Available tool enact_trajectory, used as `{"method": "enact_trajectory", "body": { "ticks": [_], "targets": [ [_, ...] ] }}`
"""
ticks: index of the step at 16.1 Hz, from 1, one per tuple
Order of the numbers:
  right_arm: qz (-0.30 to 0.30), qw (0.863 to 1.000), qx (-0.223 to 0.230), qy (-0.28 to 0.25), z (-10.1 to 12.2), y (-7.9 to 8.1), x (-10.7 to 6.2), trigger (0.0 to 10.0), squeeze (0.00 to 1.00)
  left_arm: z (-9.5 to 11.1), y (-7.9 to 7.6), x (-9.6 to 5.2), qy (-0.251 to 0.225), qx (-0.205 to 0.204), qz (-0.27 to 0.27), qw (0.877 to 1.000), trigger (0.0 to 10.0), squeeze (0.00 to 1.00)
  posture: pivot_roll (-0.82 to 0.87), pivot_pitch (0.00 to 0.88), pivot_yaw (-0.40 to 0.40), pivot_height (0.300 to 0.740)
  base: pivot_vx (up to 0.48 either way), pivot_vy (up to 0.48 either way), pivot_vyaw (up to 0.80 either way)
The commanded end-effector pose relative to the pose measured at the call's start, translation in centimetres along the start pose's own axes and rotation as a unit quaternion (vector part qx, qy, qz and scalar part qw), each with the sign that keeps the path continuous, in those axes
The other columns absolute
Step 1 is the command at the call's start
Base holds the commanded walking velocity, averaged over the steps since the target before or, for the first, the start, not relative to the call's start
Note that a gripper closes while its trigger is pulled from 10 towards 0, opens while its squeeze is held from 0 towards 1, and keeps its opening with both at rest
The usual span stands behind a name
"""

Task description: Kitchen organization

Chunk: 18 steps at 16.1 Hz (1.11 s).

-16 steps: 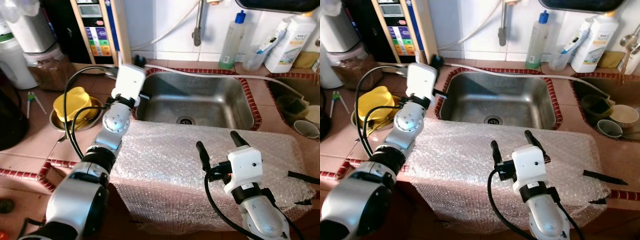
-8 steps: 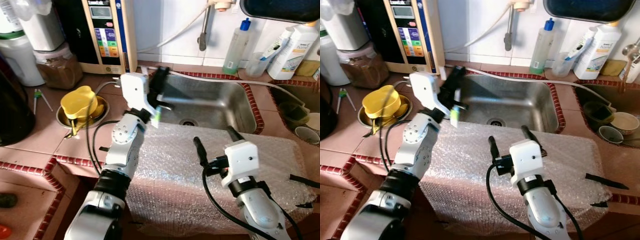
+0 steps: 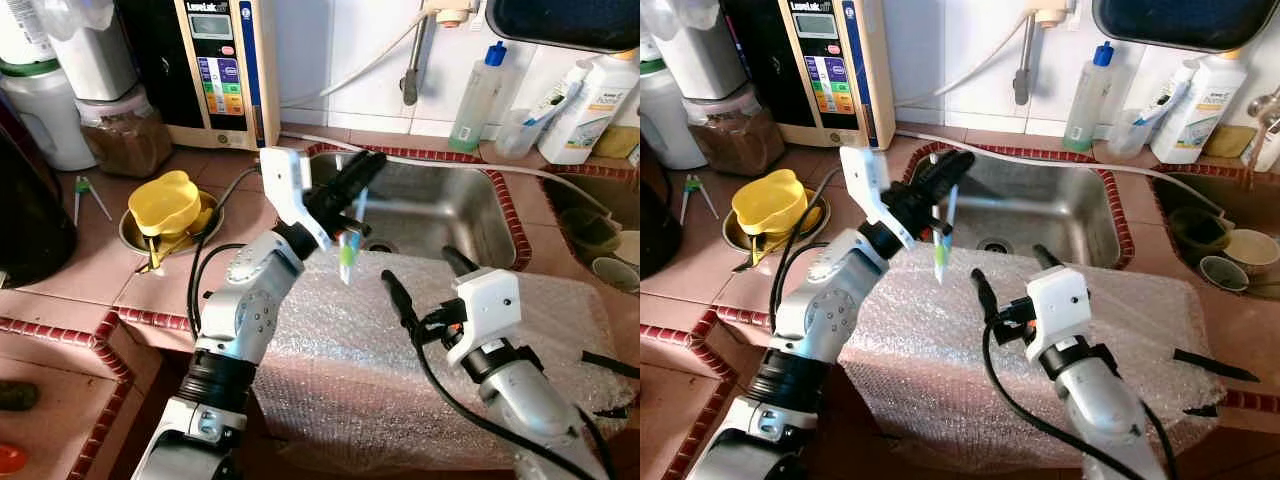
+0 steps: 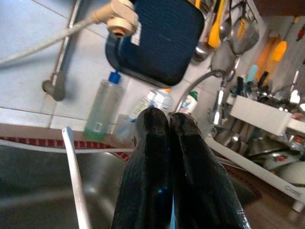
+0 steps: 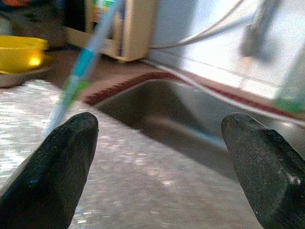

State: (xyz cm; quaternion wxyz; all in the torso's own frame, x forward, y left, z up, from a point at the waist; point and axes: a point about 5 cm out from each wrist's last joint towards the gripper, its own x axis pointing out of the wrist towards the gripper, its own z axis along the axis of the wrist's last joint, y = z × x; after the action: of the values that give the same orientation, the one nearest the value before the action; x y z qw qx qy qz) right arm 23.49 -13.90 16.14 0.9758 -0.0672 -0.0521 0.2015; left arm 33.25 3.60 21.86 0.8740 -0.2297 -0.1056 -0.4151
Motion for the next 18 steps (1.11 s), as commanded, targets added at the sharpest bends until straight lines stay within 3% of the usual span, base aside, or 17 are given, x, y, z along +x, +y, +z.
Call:
{"method": "enact_trajectory", "body": {
  "ticks": [1,6,11,12,13,15,18],
  "targets": [
    [0.021,1.0,0.021,0.006,-0.1,-0.1,0.1,10.0,0.0,-0.1,-1.0,0.2,0.006,-0.01,-0.029,1.0,0.0,0.0,0.04,0.009,0.006,0.74,0.0,0.0,0.0],
    [0.072,0.995,0.067,0.001,0.1,1.0,0.9,10.0,0.0,-0.3,-2.5,0.5,0.008,-0.034,-0.053,0.998,0.0,0.0,0.04,0.005,0.004,0.74,0.0,0.0,0.0],
    [0.069,0.991,0.113,0.003,-0.6,0.4,2.8,10.0,0.0,-0.4,-3.3,0.2,0.015,-0.06,-0.062,0.996,0.0,0.0,0.04,0.008,0.006,0.74,0.0,0.0,0.0],
    [0.071,0.99,0.118,-0.002,-0.6,0.5,3.2,3.5,0.0,-0.4,-3.4,0.2,0.015,-0.063,-0.061,0.996,0.0,0.0,0.04,0.007,0.006,0.74,0.0,0.0,0.0],
    [0.074,0.99,0.122,-0.008,-0.5,0.5,3.7,0.0,0.0,-0.4,-3.4,0.2,0.014,-0.065,-0.061,0.996,0.0,0.0,0.03,0.008,0.007,0.74,0.0,0.0,0.0],
    [0.067,0.985,0.158,-0.024,0.0,0.8,5.2,0.0,0.0,-0.5,-3.5,0.3,0.017,-0.064,-0.065,0.996,0.0,0.0,0.03,0.009,0.007,0.74,0.0,0.0,0.0],
    [0.086,0.981,0.17,-0.033,0.5,1.8,6.4,0.0,0.0,-0.7,-3.7,0.3,0.02,-0.066,-0.067,0.995,0.0,0.0,0.03,0.01,0.005,0.74,0.0,0.0,0.0]
  ]
}}
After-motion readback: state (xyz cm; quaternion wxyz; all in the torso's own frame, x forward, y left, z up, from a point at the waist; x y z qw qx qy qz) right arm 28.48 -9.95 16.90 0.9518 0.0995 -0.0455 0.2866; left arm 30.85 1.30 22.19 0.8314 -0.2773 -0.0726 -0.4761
